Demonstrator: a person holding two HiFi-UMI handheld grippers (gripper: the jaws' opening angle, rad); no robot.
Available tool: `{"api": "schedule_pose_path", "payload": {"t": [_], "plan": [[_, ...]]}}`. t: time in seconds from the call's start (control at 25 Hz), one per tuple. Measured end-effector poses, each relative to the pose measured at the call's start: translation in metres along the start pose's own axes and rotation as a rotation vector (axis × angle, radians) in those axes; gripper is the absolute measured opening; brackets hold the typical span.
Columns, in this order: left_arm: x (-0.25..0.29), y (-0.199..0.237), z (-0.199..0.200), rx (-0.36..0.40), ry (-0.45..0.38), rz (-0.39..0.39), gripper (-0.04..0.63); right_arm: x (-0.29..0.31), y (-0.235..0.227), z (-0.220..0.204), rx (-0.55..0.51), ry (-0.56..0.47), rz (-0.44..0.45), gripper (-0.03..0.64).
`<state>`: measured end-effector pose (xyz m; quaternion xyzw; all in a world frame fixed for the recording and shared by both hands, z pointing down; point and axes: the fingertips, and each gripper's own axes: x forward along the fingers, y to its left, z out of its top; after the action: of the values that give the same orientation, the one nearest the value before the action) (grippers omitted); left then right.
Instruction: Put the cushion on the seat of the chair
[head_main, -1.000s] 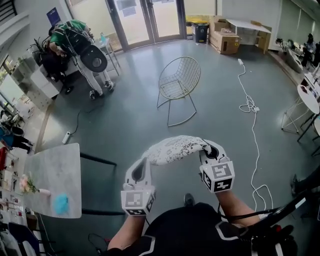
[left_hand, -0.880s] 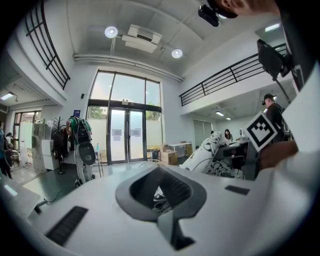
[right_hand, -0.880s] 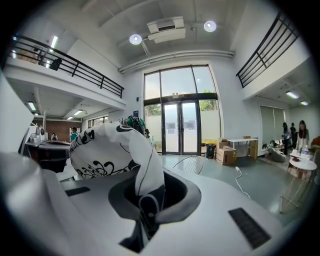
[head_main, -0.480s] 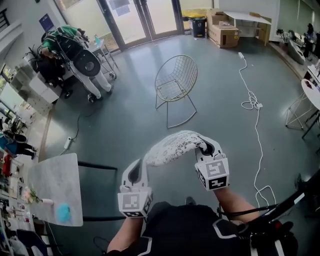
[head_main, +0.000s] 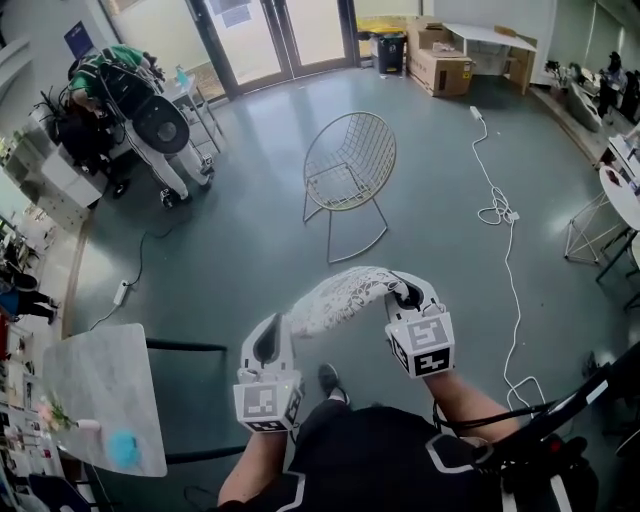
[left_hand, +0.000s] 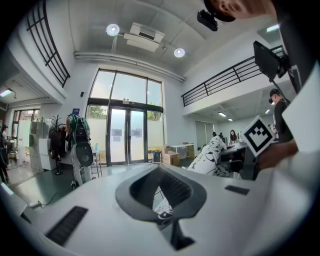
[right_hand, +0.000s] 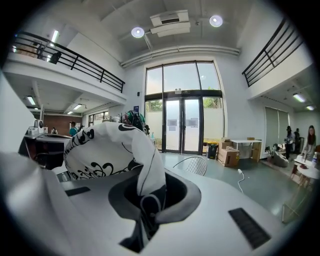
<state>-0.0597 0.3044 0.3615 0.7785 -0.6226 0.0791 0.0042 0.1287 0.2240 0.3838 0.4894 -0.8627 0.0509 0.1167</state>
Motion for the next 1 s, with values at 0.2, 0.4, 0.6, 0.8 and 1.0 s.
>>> {"api": "schedule_pose_path", "payload": {"t": [0.2,0.4,0.6,0.8,1.0], "plan": [[0.031,0.041,0.011,-0.016,-0.027,-0.005,0.009,0.044,0.004,0.024,-0.018,-0.001,-0.016,0.02],[0.055,0.077,0.011,-0.039,-0.037,-0.011,0.009,0.08,0.009,0.034,-0.023,0.019,-0.036,0.02],[0.076,0.109,0.01,-0.064,-0.033,-0.034,0.009,0.114,0.016,0.047,-0.034,0.03,-0.055,0.02],[0.096,0.137,0.008,-0.071,-0.04,-0.052,0.009,0.146,0.022,0.05,-0.031,0.064,-0.075,0.02],[0.109,0.174,0.006,-0.083,-0.044,-0.054,0.009,0.175,0.036,0.057,-0.031,0.094,-0.085,0.02]]}}
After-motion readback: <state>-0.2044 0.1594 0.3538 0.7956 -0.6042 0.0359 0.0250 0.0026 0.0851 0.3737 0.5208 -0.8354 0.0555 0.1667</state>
